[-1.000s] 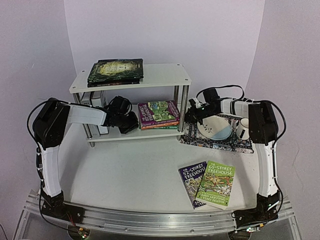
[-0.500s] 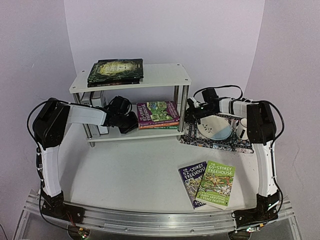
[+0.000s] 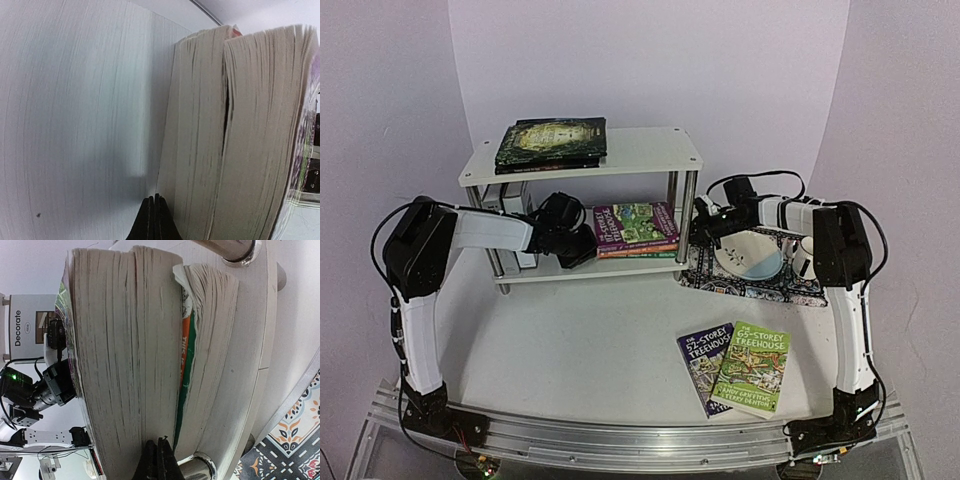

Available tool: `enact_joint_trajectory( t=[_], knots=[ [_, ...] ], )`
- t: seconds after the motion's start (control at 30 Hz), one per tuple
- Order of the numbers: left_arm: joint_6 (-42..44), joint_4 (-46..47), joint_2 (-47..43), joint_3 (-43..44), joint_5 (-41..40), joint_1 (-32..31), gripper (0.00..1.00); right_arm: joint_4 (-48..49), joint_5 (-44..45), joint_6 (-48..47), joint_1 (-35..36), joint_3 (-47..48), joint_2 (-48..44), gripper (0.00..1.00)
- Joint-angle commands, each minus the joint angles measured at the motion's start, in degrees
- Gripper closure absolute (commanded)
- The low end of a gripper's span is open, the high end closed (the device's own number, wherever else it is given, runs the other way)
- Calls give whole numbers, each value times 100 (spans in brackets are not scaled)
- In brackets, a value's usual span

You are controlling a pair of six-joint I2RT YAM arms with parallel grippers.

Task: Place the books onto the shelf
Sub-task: Adjust the book pile on the shelf.

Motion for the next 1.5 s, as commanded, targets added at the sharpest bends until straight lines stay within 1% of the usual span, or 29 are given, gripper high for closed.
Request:
enact_joint_trajectory(
  t=[0.0, 0.1, 0.27, 0.37, 0.6, 0.83, 0.97, 1.1, 1.27, 1.47],
  knots=[
    [-79, 78, -429, 0, 277, -311, 100, -86, -188, -74, 75, 206, 56, 100],
    [-99, 77, -471, -36, 242, -338, 100, -110, -24, -87, 65, 204, 35, 100],
    [-66, 66, -615, -161, 29, -335, 100, -203, 544, -92, 9, 206, -33, 100],
    [-25, 52, -617, -170, 27, -236, 100, -252, 771, -93, -22, 263, 2, 100],
    [59, 20, -714, -148, 18, -106, 100, -529, 703, -129, -13, 742, 365, 100],
    [96, -29, -994, -299, 87, -102, 100, -648, 757, -298, 17, 617, 249, 100],
    [53, -57, -1303, -599, 172, -164, 99, -759, 1179, -510, 1, 302, -92, 100],
    [13, -99, -1623, -896, 164, -314, 99, -775, 1939, -658, -46, -236, -630, 100],
    [-85, -183, -1909, -1215, 37, -519, 99, -759, 2823, -831, -53, -1172, -1483, 100],
    [-170, -202, -2409, -1710, -293, -585, 100, -493, 3470, -937, 57, -2519, -2688, 100]
  ],
)
